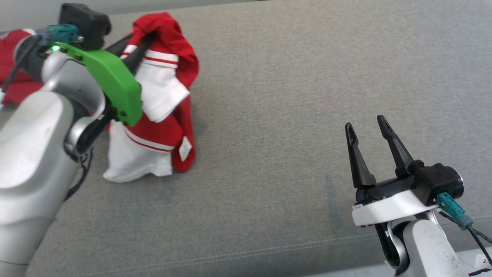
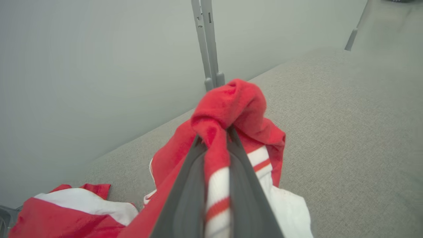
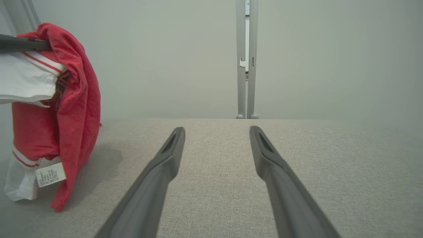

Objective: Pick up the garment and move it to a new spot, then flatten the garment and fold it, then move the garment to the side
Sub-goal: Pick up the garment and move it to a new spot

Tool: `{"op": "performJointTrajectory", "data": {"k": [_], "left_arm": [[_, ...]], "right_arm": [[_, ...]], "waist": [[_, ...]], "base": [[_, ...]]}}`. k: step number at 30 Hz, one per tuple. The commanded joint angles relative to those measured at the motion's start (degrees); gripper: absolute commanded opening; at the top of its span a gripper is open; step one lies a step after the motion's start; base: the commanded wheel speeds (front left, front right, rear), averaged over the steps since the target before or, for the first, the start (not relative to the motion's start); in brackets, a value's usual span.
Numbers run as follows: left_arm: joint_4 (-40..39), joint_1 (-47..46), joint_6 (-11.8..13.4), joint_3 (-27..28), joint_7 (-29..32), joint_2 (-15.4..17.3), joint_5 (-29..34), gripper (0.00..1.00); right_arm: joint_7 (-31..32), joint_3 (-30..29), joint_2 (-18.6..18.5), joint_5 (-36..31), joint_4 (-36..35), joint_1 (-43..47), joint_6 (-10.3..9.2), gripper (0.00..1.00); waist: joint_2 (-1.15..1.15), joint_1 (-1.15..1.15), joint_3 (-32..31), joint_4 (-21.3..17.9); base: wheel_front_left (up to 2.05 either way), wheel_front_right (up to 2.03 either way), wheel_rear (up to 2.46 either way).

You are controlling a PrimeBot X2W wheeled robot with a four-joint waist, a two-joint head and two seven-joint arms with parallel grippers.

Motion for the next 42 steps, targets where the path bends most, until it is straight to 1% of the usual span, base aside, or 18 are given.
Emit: {"op": "performJointTrajectory", "data": {"k": [1,5,8,13,16,21,25,26,27,28,30,31,35,42], "left_arm": [[0.25,-0.24,0.02,-0.22,-0.49,-1.05,-0.06,0.00],[2.30,-1.99,1.10,-0.82,-2.23,-5.83,-0.07,0.00],[5.58,-2.90,2.32,-1.12,-4.72,-9.90,0.45,0.00],[13.95,-4.96,4.67,-1.62,-10.49,-16.49,2.02,0.00],[19.64,-5.49,5.45,-2.90,-12.82,-19.88,3.16,0.00],[28.50,-6.68,6.58,-4.78,-16.21,-24.10,4.35,0.00],[34.06,-7.09,8.20,-5.64,-18.90,-25.69,3.75,0.00],[35.02,-7.22,8.72,-5.99,-19.68,-25.89,3.70,0.10],[35.93,-7.31,9.12,-6.40,-20.41,-26.04,3.54,0.58],[36.59,-7.30,9.66,-6.75,-21.28,-26.10,3.29,1.00],[36.50,-7.02,10.00,-7.36,-21.84,-26.16,2.62,1.00],[35.69,-6.28,10.07,-9.43,-22.44,-26.21,1.31,1.00],[34.51,-5.85,10.44,-12.24,-22.82,-26.05,-0.49,1.00],[33.05,-6.88,10.18,-16.95,-25.20,-26.08,-3.94,1.00]], "right_arm": [[-0.21,-0.04,-0.14,0.27,0.07,0.96,0.00,1.00],[-0.21,0.04,-0.14,0.87,0.01,0.31,0.00,1.00],[-0.20,0.73,-0.14,1.54,-0.02,-0.13,0.00,1.00],[-0.21,2.21,-0.12,2.81,-0.09,-1.26,0.00,1.00],[-0.21,2.82,-0.12,3.67,-0.20,-1.58,0.00,1.00],[-0.20,3.33,-0.10,5.00,-0.35,-1.88,0.00,1.00],[-0.21,3.61,-0.07,5.42,-0.52,-2.00,0.00,1.00],[-0.21,3.63,-0.08,5.55,-0.52,-1.98,0.00,1.00],[-0.21,3.69,-0.08,5.77,-0.50,-1.99,0.00,1.00],[-0.20,3.78,-0.08,5.85,-0.49,-2.03,0.00,1.00],[-0.21,3.91,-0.07,5.94,-0.45,-2.08,0.00,1.00],[-0.21,4.06,-0.08,6.16,-0.28,-2.16,0.00,1.00],[-0.21,3.96,-0.08,6.43,-0.23,-2.28,0.00,1.00],[-0.21,2.66,-0.11,5.35,-0.10,-1.65,0.00,1.00]], "waist": [[0.00,0.00,-1.65,-2.26],[0.00,0.00,-1.34,-4.63],[0.00,0.00,-0.63,-6.83],[0.00,0.00,1.28,-11.28],[0.00,0.00,2.40,-13.76],[0.00,0.00,4.53,-17.45],[0.00,0.00,5.82,-19.32],[0.00,0.00,6.03,-19.57],[0.00,0.00,6.23,-19.78],[0.00,0.00,6.37,-19.93],[0.00,0.00,6.46,-20.07],[0.00,0.00,6.59,-20.13],[0.00,0.00,6.57,-19.50],[0.00,0.00,4.78,-15.65]], "base": [[0.00,0.00,0.00],[0.00,0.00,0.00],[0.00,0.00,0.00],[0.00,0.00,0.00],[0.00,0.00,0.00],[0.00,0.00,0.00],[0.00,0.00,0.00],[0.00,0.00,0.00],[0.00,0.00,0.00],[0.00,0.00,0.00],[0.00,0.00,0.00],[0.00,0.00,0.00],[0.00,0.00,0.00],[0.00,0.00,0.00]]}}
